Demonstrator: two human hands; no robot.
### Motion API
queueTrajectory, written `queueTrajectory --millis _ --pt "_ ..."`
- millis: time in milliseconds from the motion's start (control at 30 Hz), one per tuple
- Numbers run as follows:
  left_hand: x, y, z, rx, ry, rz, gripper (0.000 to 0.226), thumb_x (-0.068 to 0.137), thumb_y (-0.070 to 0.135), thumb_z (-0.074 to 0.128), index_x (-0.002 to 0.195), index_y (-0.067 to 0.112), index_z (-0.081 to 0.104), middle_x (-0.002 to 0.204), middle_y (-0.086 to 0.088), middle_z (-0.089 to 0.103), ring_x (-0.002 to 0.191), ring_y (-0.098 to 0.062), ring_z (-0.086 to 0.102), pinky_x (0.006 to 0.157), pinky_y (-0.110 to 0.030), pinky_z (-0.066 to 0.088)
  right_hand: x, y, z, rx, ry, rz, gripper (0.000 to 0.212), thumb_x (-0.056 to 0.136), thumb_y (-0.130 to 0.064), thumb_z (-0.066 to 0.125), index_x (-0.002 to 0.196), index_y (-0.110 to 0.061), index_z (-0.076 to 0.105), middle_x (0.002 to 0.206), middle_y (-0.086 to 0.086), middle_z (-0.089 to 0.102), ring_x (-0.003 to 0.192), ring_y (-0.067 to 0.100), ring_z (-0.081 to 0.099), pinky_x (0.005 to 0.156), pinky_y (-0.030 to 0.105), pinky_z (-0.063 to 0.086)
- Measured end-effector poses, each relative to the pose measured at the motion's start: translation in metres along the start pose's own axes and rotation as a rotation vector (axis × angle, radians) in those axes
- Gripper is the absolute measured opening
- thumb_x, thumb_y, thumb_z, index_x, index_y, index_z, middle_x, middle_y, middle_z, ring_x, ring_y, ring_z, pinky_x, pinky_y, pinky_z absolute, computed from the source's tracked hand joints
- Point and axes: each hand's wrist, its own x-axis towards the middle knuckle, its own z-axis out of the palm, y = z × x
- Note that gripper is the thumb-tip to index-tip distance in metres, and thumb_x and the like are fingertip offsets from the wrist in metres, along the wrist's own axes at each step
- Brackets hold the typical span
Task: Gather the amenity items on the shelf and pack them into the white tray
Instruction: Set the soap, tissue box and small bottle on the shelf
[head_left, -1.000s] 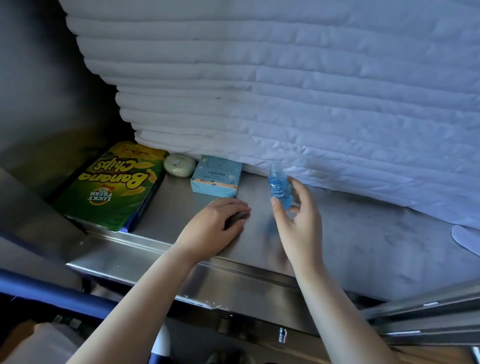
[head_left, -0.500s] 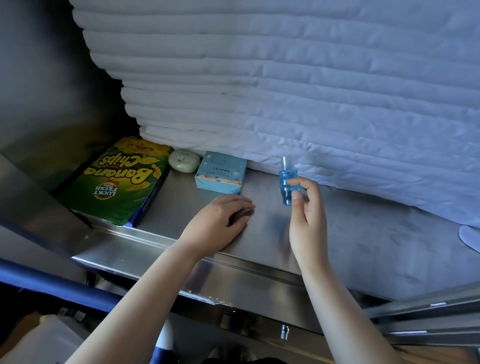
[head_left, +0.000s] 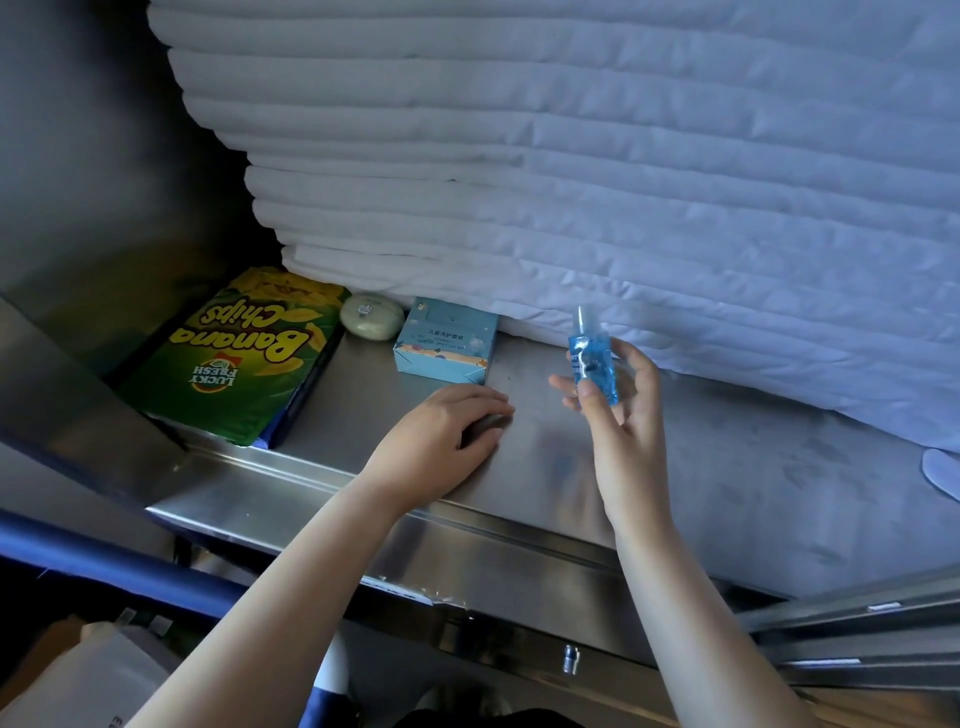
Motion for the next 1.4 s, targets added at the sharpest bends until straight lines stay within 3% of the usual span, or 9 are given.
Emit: queueTrajectory --millis 267,500,633,733,833,1000,1133,1300,1400 --pt "0.000 0.000 0.000 0.004 -0.011 -0.003 0.028 0.089 0.023 0.060 0.116 0.022 0.065 0.123 0.009 0.058 0.114 -0.005 0.048 0.094 -0.006 0.029 0.001 0.000 -0.002 -0.036 -0.038 -0.003 0.032 0.091 -0.019 0.044 0.121 -0.026 0.050 0.109 0.001 0.065 0.078 0.016 0.065 0.076 0.022 0.048" --pt "0.000 -0.002 0.001 0.007 -0.012 -0.003 0.027 0.089 0.024 0.060 0.116 0.023 0.065 0.123 0.010 0.058 0.112 -0.002 0.046 0.091 0.001 0.024 0.001 0.000 -0.002 -0.040 0.010 -0.001 0.032 0.086 -0.021 0.061 0.116 -0.020 0.051 0.105 0.002 0.068 0.078 0.013 0.064 0.076 0.025 0.052" --pt "0.000 -0.002 0.002 0.009 -0.011 0.002 0.027 0.089 0.024 0.060 0.115 0.022 0.065 0.123 0.009 0.058 0.113 -0.005 0.049 0.094 -0.008 0.029 0.000 0.000 -0.003 -0.037 -0.011 0.007 0.025 0.089 -0.021 0.058 0.113 -0.016 0.052 0.106 0.001 0.071 0.092 0.016 0.066 0.084 0.023 0.050" --pt "0.000 -0.003 0.002 0.007 -0.010 0.002 0.027 0.089 0.025 0.059 0.115 0.023 0.065 0.123 0.009 0.059 0.114 -0.006 0.049 0.096 -0.013 0.033 -0.001 0.001 -0.003 -0.082 -0.025 0.016 0.021 0.090 -0.027 0.057 0.111 -0.024 0.056 0.110 -0.002 0.069 0.106 0.014 0.063 0.090 0.025 0.048" --pt "0.001 -0.002 0.002 0.006 -0.016 0.003 0.027 0.090 0.024 0.058 0.115 0.022 0.065 0.123 0.009 0.059 0.115 -0.007 0.049 0.098 -0.016 0.034 0.000 0.002 -0.004 -0.176 0.013 0.008 0.021 0.086 -0.040 0.058 0.106 -0.034 0.059 0.103 -0.011 0.066 0.095 0.006 0.060 0.082 0.019 0.043" --pt "0.001 -0.001 0.000 -0.004 -0.017 0.012 0.025 0.092 0.021 0.055 0.114 0.019 0.066 0.122 0.007 0.059 0.115 -0.008 0.049 0.098 -0.015 0.033 0.000 0.004 -0.006 -0.295 0.066 -0.044 0.012 0.083 -0.047 0.058 0.094 -0.046 0.062 0.096 0.000 0.059 0.085 0.014 0.055 0.077 0.033 0.042" --pt "0.000 0.000 0.000 -0.010 -0.014 0.009 0.025 0.091 0.020 0.057 0.114 0.019 0.066 0.122 0.006 0.059 0.114 -0.008 0.050 0.097 -0.013 0.032 -0.001 0.007 -0.004 -0.258 0.083 -0.012 0.019 0.082 -0.042 0.062 0.100 -0.037 0.063 0.096 -0.004 0.064 0.083 0.010 0.059 0.076 0.027 0.045" --pt "0.000 -0.001 0.000 -0.013 -0.018 0.005 0.026 0.090 0.017 0.056 0.114 0.019 0.066 0.123 0.006 0.059 0.115 -0.008 0.049 0.097 -0.014 0.032 0.001 0.008 -0.005 -0.277 0.093 0.015 0.032 0.082 -0.031 0.066 0.113 -0.024 0.062 0.109 -0.007 0.067 0.103 0.013 0.060 0.092 0.031 0.046" --pt "0.000 0.000 0.000 -0.018 -0.016 0.007 0.026 0.090 0.017 0.057 0.114 0.019 0.067 0.123 0.006 0.059 0.115 -0.009 0.050 0.098 -0.016 0.034 0.004 0.010 -0.004 -0.374 0.119 0.002 0.035 0.079 -0.032 0.069 0.113 -0.025 0.063 0.110 -0.014 0.066 0.103 0.004 0.058 0.087 0.016 0.041"
